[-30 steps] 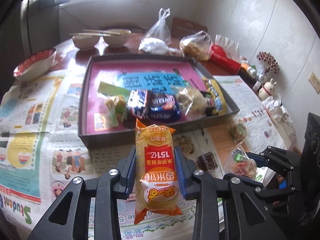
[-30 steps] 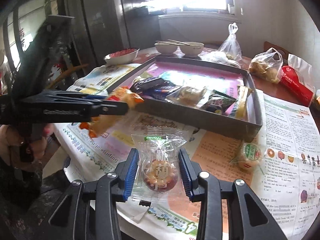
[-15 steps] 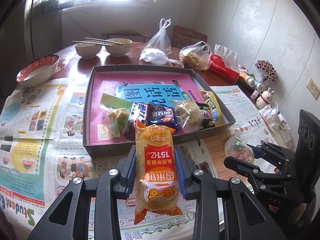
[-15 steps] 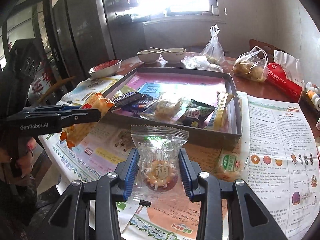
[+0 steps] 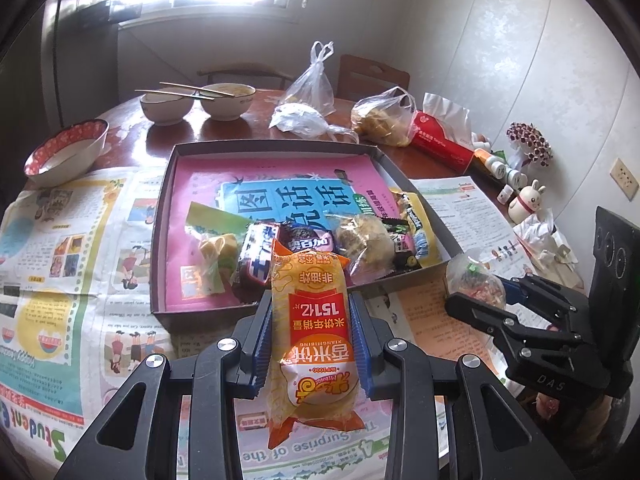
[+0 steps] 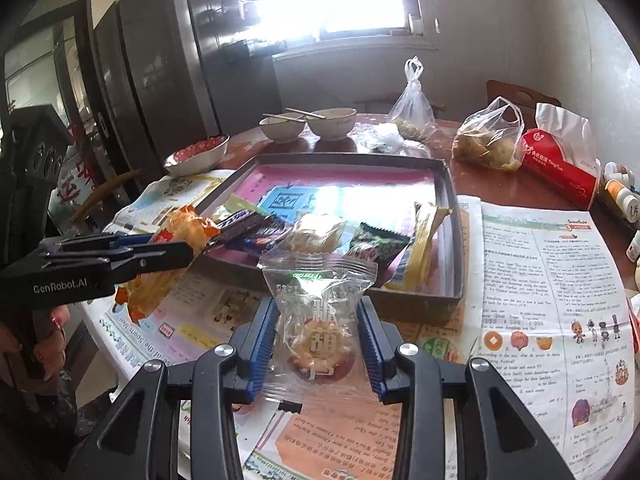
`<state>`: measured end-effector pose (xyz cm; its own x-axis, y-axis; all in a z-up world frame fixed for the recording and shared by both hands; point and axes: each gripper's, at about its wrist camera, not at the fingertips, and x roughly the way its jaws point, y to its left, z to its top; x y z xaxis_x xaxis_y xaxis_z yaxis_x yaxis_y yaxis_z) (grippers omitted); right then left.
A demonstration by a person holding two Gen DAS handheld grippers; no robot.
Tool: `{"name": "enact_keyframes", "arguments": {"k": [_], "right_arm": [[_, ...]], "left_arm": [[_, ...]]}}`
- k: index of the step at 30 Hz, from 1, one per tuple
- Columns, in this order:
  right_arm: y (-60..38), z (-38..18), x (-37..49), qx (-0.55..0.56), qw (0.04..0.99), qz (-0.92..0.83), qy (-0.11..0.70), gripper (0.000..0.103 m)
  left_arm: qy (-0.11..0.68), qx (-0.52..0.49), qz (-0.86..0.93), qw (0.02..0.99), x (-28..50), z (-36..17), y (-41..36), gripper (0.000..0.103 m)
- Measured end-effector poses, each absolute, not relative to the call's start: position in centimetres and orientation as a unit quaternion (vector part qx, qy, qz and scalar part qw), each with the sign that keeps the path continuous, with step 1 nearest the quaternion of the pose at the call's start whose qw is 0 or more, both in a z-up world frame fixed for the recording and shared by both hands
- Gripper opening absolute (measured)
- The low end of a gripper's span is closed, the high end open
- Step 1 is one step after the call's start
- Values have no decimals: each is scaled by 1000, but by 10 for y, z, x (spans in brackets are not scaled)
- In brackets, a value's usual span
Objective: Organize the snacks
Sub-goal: 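Carry both held snacks over the grey tray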
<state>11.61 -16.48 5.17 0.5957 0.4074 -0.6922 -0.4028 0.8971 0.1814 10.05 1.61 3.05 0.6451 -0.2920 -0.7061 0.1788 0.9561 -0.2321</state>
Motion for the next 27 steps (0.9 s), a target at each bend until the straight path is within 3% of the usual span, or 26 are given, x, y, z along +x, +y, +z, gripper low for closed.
{"name": "enact_keyframes", "arguments": {"k": [17, 27], "right_arm": [[-185, 70, 135, 19, 909, 202, 364, 41], [-187, 83, 144, 30, 918, 201, 341, 41]], "left_arm": [[386, -74, -130, 910, 124, 44, 9, 36], [363, -101, -90, 922, 129, 57, 41, 36]]}}
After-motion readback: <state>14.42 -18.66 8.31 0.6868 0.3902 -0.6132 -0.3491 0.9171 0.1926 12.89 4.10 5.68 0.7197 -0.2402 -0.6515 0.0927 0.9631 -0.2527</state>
